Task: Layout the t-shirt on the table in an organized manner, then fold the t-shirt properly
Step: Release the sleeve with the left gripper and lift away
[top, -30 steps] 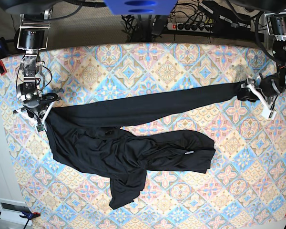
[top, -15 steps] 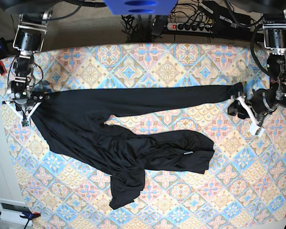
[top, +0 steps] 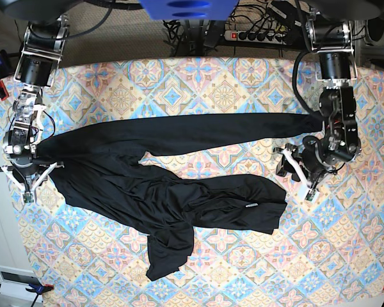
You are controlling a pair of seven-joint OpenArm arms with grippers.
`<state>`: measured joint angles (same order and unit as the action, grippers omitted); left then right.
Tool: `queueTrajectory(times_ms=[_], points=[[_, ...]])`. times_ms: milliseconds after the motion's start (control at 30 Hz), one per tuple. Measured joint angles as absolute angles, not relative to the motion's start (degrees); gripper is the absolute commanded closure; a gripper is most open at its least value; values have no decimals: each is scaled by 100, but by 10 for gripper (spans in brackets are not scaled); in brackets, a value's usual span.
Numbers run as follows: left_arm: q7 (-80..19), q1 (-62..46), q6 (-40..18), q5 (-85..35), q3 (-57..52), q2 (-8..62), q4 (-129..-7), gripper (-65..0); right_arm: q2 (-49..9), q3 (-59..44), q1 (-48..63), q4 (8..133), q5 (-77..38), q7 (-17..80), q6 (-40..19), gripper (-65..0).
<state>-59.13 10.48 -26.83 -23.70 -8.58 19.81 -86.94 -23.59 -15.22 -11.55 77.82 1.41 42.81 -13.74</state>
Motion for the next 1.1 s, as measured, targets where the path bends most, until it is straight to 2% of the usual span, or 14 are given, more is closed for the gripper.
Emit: queueTrajectory(times_ms=[100, 233, 567, 700, 767, 800, 867, 900, 967, 1100], points=[[-5924, 1240, -2674, -1863, -869, 1699, -8527, -282, -2346, -1529, -884, 7780, 178, 4466, -1378, -143], [-5872, 1767, -2700, -1594, -856, 1262, -7649, -282, -2322, -1544, -781, 7861, 200, 4440, -1376, -145], [-4663, 2475, -2683, -1533, -867, 1066, -5439, -283, -2338, -1520, -657, 8381, 217, 4423, -1374, -145], [-4469, 2580, -2670, -1505, -867, 976, -5269, -276, -2331, -1511, -650, 8396, 174, 4418, -1378, -144], [-4523, 2554, -2665, -1525, -867, 943, -5271, -222, -2331, -1511, -650, 8396, 176, 4416, -1378, -144], [-4619, 2558, -2672, -1542, -867, 934, -5271, -174, -2335, -1511, -648, 8396, 178, 4421, -1378, -144], [-4869, 2596, -2670, -1538, -867, 932, -5271, -35, -2335, -1511, -650, 8396, 178, 4421, -1376, -144], [-4934, 2602, -2681, -1520, -867, 934, -5269, 0, -2333, -1511, -650, 8396, 174, 4418, -1376, -144], [-4923, 2552, -2716, -1667, -840, 1076, -5269, -18, -2331, -1507, -628, 8399, 178, 4403, -1378, -144], [-4978, 2182, -2762, -1706, -843, 1747, -5699, 0, -2333, -1494, -403, 8401, 209, 4425, -1376, -144]])
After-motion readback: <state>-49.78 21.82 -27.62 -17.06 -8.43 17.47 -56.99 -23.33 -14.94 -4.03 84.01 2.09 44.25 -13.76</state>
